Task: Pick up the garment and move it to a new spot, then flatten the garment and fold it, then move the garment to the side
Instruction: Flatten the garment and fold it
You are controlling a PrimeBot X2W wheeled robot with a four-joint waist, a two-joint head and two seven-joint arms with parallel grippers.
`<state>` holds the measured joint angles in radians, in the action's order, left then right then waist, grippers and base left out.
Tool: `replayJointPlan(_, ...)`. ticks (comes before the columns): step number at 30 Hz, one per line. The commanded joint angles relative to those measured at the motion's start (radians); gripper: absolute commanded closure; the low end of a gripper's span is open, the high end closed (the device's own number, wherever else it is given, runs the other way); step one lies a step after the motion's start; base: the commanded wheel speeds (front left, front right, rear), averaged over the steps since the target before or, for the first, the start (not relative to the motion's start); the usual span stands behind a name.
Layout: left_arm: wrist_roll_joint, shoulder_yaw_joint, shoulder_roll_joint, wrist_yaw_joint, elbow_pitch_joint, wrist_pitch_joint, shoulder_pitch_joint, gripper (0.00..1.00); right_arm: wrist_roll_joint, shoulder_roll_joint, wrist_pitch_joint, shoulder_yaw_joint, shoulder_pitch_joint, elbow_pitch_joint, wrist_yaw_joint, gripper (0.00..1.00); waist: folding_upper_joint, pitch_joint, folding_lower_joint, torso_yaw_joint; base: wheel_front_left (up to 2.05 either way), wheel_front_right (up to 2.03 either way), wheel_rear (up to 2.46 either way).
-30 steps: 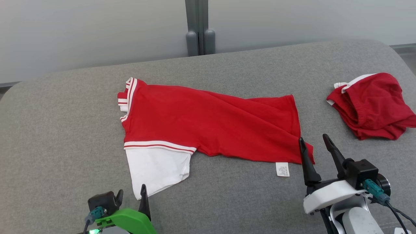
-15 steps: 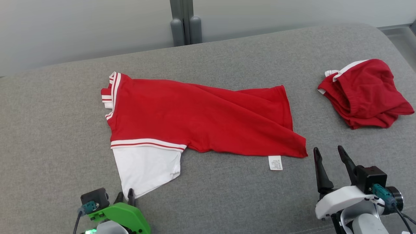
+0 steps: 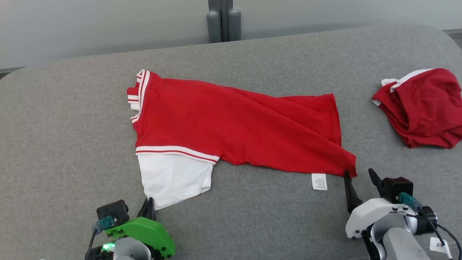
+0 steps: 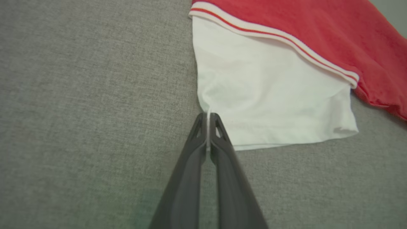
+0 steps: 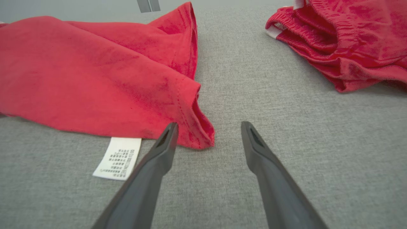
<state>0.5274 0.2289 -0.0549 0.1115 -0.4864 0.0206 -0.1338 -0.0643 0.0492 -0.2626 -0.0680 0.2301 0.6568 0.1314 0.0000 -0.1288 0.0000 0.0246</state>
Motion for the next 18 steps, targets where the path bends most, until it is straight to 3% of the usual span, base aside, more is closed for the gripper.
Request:
replayJointPlan(1,-0.004,0.001,-0.008,-0.001,0.012,0.009,-0.012,1.00,0.008,0.002,-0.003,-0.006,0.026,0.027,-0.002,0.00,0.0000,-0.008,0.0000,-0.010,0.00,0.00,0.00)
replayJointPlan(3,-0.005,0.004,-0.010,0.001,0.024,0.011,-0.009,1.00,0.009,0.002,-0.003,-0.011,0.048,0.060,-0.002,0.00,0.0000,-0.011,0.0000,-0.015,0.00,0.00,0.00)
replayJointPlan(4,-0.006,0.005,-0.010,0.002,0.029,0.012,-0.008,1.00,0.009,0.002,-0.003,-0.008,0.055,0.079,-0.002,0.05,0.0000,-0.012,0.0000,-0.016,0.00,0.00,0.00)
replayJointPlan(7,-0.004,0.006,-0.014,0.004,0.045,0.015,-0.002,1.00,-0.005,0.003,-0.003,0.001,0.084,0.140,-0.002,0.55,0.0000,-0.012,0.0000,-0.019,0.00,0.00,0.00)
replayJointPlan(10,-0.003,0.008,-0.016,0.003,0.060,0.020,0.004,1.00,-0.038,0.003,-0.003,0.022,0.103,0.178,-0.002,0.71,0.0000,-0.007,0.0000,-0.019,0.00,0.00,0.00)
replayJointPlan(12,-0.004,0.007,-0.019,0.002,0.076,0.028,0.008,1.00,-0.067,0.003,-0.003,0.038,0.105,0.187,-0.002,1.00,0.0000,0.000,0.0000,-0.016,0.00,0.00,0.00)
replayJointPlan(18,-0.010,0.004,-0.024,0.006,0.153,0.062,0.018,1.00,-0.155,0.002,-0.003,0.091,0.071,0.127,-0.002,1.00,0.0000,0.033,0.0000,-0.004,0.00,0.00,0.00)
